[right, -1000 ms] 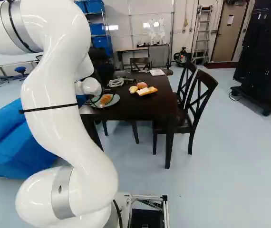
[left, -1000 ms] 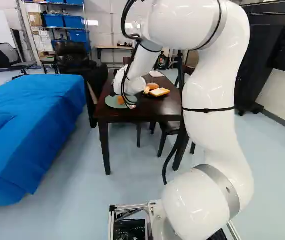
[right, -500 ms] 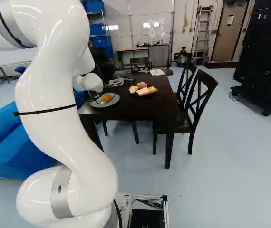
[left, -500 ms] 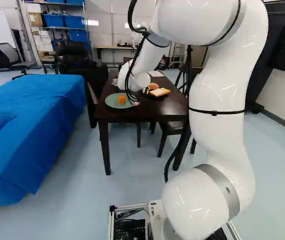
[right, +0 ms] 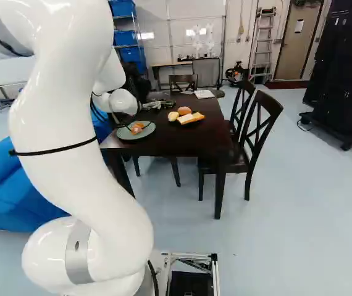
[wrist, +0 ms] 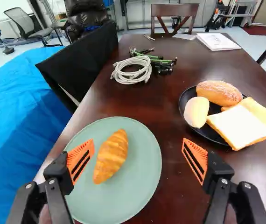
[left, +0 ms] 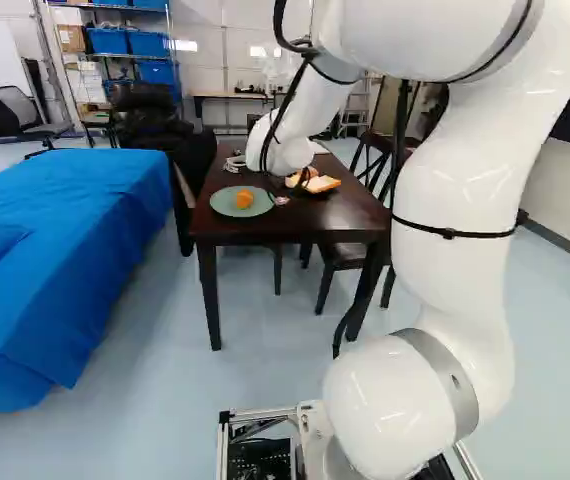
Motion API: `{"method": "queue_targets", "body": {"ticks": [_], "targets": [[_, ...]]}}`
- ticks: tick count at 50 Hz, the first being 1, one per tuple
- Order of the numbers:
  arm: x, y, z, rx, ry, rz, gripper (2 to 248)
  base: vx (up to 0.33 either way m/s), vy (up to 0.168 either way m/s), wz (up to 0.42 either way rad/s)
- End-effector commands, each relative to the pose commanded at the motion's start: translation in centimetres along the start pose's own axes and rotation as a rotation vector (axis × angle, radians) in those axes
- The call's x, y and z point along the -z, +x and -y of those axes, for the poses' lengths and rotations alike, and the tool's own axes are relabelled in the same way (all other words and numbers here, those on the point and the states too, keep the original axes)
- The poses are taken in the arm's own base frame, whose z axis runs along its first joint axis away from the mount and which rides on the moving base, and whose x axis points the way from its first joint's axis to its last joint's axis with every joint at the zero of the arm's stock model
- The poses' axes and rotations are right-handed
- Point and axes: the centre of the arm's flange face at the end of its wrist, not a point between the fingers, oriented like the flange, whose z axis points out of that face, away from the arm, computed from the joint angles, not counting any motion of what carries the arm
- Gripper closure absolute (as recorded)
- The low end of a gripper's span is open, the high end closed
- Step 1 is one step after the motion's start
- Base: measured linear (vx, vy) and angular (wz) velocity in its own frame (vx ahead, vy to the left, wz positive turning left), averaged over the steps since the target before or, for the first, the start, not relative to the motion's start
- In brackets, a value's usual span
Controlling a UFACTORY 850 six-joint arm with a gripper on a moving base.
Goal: Move the croissant to the empty plate
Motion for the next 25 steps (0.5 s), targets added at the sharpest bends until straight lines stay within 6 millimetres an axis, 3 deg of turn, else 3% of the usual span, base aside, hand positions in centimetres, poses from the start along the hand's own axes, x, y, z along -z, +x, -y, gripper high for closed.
{"method": "queue_targets", "body": {"ticks": [25], "targets": [[0.70, 0.13, -0.50, -0.013, -0.010, 0.000, 3, 0.000, 0.000, 0.000]]}}
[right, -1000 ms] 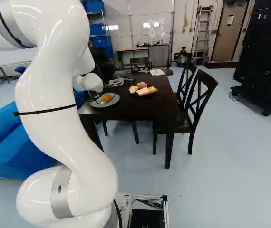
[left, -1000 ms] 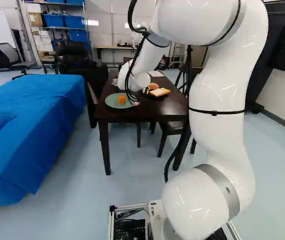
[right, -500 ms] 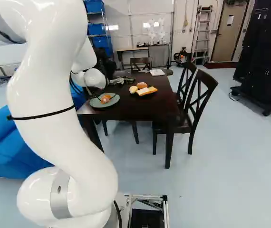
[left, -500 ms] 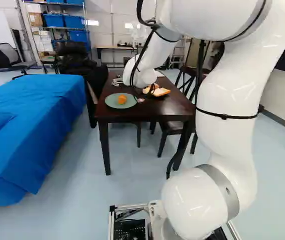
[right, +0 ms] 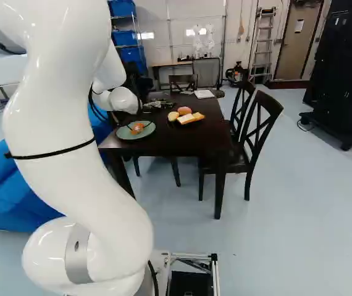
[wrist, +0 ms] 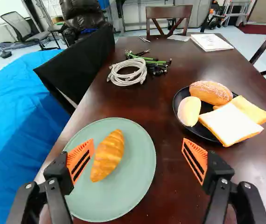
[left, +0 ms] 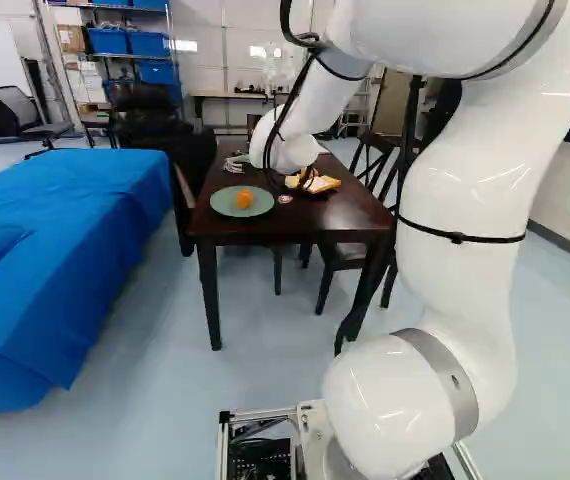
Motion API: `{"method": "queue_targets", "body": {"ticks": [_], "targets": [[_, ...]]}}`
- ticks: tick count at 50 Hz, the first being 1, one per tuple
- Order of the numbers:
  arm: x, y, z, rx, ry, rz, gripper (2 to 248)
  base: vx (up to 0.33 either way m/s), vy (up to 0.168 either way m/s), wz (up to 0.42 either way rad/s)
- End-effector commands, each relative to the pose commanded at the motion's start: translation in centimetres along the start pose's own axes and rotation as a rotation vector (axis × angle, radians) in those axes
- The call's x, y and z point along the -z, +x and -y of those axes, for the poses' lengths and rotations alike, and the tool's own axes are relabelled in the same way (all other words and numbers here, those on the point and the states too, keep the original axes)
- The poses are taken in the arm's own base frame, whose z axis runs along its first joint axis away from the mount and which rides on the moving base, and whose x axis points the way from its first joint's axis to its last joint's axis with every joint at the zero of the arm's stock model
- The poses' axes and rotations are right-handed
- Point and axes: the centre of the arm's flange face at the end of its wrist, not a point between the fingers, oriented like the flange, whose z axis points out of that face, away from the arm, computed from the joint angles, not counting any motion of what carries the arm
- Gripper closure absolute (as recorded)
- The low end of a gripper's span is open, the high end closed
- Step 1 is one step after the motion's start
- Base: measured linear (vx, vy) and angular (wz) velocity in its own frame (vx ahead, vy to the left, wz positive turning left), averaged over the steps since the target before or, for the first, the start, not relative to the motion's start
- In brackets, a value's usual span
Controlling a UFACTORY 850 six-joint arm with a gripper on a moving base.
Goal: Move the croissant to the empty plate
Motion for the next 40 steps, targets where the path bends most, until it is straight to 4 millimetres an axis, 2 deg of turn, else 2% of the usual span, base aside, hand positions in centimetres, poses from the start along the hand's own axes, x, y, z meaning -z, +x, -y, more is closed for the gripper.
{"method": "queue_targets", "body": {"ticks": [21, 40], "targets": [[0.1, -0.1, -0.1, 0.000, -0.001, -0.001, 3, 0.000, 0.000, 0.000], [1.1, -0.9, -0.7, 0.001, -0.009, -0.011, 3, 0.000, 0.000, 0.000]]}}
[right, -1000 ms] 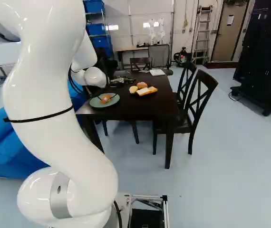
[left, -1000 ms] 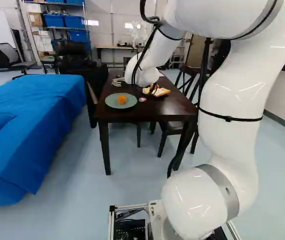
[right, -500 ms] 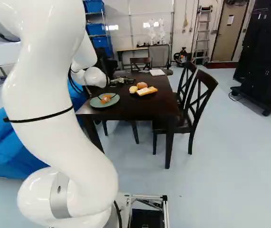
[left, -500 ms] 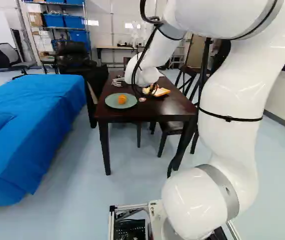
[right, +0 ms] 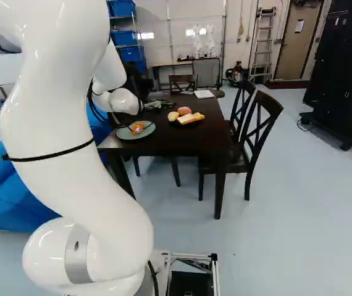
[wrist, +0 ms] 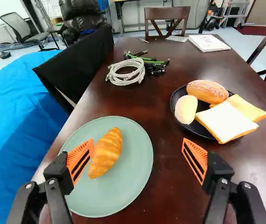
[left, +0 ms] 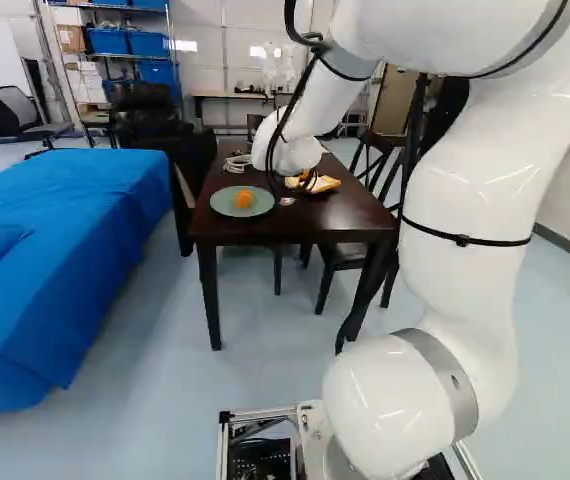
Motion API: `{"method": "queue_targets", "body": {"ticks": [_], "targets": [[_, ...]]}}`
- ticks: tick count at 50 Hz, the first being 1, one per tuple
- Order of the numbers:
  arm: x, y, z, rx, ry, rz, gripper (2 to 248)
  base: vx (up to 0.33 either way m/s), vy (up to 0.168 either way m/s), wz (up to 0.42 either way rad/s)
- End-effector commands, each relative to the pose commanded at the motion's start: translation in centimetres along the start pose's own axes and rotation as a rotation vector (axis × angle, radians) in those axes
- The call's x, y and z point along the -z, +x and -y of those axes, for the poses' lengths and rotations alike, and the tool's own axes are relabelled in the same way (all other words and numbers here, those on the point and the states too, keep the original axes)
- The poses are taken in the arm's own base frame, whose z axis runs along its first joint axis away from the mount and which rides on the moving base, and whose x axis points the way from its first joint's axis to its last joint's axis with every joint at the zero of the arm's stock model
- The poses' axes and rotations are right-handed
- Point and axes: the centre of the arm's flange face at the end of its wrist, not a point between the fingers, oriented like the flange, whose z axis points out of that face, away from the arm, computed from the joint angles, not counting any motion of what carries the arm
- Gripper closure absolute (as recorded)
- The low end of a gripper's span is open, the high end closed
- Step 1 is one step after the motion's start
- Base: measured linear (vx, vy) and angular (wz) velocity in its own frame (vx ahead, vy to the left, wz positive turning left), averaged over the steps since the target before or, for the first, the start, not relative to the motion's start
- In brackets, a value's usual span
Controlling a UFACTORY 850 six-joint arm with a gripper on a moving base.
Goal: Move the croissant to the empty plate
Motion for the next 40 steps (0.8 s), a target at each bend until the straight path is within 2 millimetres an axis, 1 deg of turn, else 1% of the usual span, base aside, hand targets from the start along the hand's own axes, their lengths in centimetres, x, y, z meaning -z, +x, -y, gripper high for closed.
{"method": "queue_targets", "body": {"ticks": [21, 40], "targets": [[2.3, -1.9, -1.4, 0.002, -0.017, -0.023, 3, 0.000, 0.000, 0.000], [5.5, -4.8, -3.1, 0.005, -0.038, -0.053, 3, 0.000, 0.000, 0.000]]}}
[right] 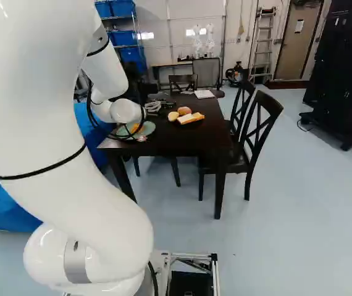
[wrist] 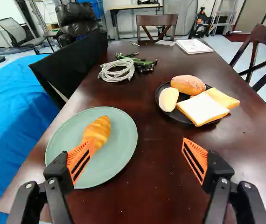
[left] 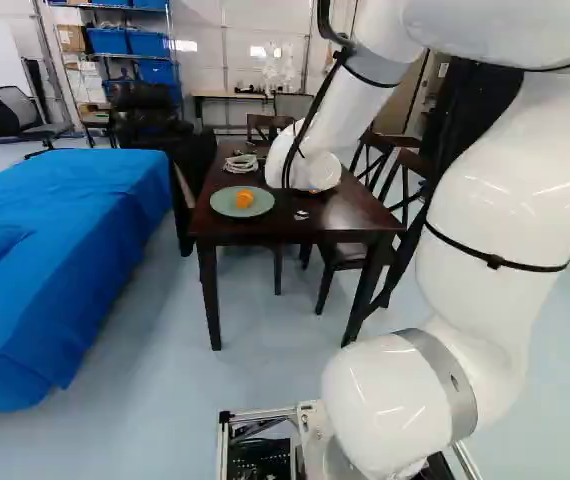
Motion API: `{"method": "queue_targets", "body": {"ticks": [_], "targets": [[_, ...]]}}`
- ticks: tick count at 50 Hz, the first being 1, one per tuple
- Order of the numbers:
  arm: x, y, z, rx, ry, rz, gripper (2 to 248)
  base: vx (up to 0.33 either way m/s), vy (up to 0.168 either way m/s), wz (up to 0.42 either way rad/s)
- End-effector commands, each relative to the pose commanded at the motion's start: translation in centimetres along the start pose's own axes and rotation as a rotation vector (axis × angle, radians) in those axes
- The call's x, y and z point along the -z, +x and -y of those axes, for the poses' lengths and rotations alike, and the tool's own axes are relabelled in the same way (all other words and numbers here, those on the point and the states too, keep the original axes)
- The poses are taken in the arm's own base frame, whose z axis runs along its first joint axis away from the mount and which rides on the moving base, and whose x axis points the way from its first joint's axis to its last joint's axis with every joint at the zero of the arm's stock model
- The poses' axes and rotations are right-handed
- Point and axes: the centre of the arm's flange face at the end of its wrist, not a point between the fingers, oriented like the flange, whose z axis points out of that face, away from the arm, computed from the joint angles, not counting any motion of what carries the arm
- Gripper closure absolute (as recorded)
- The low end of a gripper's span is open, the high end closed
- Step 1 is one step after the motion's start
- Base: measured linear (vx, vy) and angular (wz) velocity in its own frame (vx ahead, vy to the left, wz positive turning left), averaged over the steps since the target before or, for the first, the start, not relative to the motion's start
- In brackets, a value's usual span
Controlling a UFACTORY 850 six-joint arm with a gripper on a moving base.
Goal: Move the croissant to the empty plate
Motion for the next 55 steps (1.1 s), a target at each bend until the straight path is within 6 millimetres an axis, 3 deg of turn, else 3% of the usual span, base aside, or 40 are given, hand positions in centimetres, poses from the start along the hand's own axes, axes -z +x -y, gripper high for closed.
{"method": "queue_targets", "body": {"ticks": [33, 55], "targets": [[7.6, -7.1, -3.1, 0.006, -0.044, -0.068, 3, 0.000, 0.000, 0.000], [11.4, -11.0, -4.1, 0.009, -0.063, -0.102, 3, 0.000, 0.000, 0.000]]}}
